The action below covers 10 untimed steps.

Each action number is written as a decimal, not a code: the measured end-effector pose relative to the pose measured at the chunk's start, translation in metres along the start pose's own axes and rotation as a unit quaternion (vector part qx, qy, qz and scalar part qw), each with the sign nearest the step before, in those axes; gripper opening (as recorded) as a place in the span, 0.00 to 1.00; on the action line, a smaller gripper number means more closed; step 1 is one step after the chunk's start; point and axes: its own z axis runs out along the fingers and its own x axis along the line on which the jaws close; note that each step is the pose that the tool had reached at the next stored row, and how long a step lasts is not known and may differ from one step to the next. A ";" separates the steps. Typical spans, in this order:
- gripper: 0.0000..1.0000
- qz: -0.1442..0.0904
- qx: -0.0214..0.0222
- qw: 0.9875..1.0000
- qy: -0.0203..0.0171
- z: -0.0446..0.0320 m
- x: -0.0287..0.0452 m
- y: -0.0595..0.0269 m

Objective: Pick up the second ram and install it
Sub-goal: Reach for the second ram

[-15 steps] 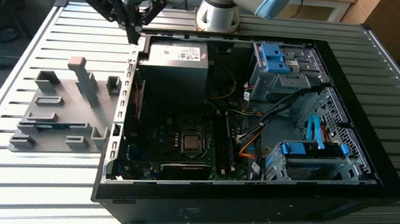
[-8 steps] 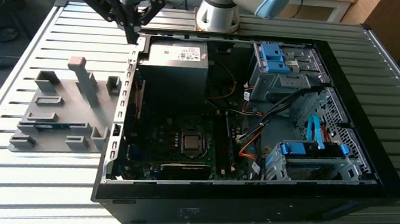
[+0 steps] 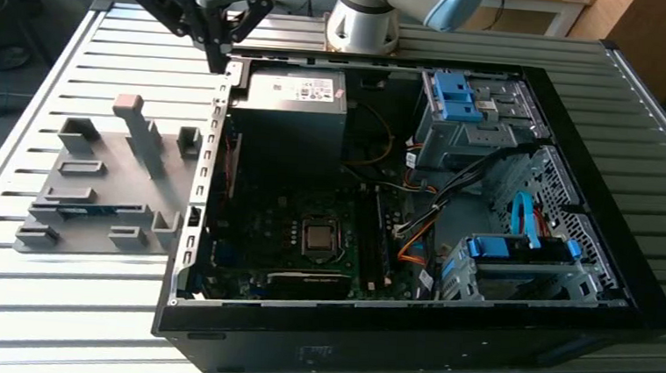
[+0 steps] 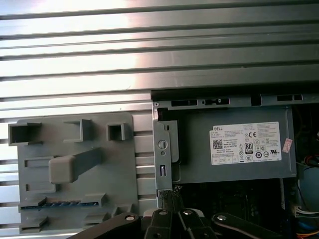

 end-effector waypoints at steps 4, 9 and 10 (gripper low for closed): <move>0.11 0.000 0.000 1.000 0.000 0.0002 0.0011 -0.0001; 0.11 0.000 0.000 1.000 0.000 0.0004 0.0026 -0.0002; 0.11 0.000 0.000 1.000 0.000 0.0004 0.0029 -0.0002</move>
